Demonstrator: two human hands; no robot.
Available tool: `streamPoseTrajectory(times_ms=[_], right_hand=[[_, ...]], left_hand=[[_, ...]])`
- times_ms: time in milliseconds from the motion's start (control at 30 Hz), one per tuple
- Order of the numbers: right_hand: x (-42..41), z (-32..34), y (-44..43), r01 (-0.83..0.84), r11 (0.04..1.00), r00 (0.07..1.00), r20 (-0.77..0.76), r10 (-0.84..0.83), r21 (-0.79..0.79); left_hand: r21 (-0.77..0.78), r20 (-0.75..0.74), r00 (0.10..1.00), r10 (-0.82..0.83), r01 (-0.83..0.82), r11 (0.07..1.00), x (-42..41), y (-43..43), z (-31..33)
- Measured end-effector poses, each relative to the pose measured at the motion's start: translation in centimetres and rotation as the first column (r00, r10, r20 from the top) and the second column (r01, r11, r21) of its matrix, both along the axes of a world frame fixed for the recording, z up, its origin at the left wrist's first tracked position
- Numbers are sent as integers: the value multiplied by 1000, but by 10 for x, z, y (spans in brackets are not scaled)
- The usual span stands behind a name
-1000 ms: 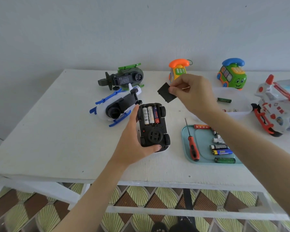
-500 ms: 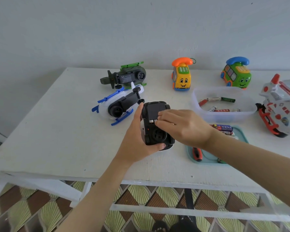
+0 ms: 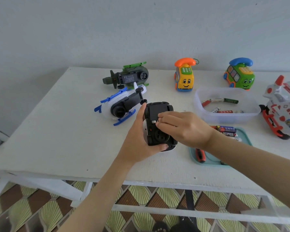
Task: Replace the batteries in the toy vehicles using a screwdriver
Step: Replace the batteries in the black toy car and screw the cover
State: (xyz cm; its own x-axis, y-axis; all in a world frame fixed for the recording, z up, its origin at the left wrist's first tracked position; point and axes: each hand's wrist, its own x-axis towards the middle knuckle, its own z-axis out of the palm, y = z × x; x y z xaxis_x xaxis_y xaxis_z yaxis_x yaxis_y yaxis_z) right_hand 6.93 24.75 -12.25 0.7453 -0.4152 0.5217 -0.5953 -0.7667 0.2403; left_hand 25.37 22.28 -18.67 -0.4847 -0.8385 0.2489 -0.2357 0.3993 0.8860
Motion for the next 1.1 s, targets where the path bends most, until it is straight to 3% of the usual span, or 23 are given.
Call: streamPoseTrajectory(times_ms=[733,1100], right_hand=[[-3,-7,-2,76,993,997,-12,-75,91],[-8,-16,2,106,989,991,69,-113,102]], left_hand=[[23,-30,999,-15,15,1000,1,1,1],[19,-28,1000,2,-2,1000,0,5,7]])
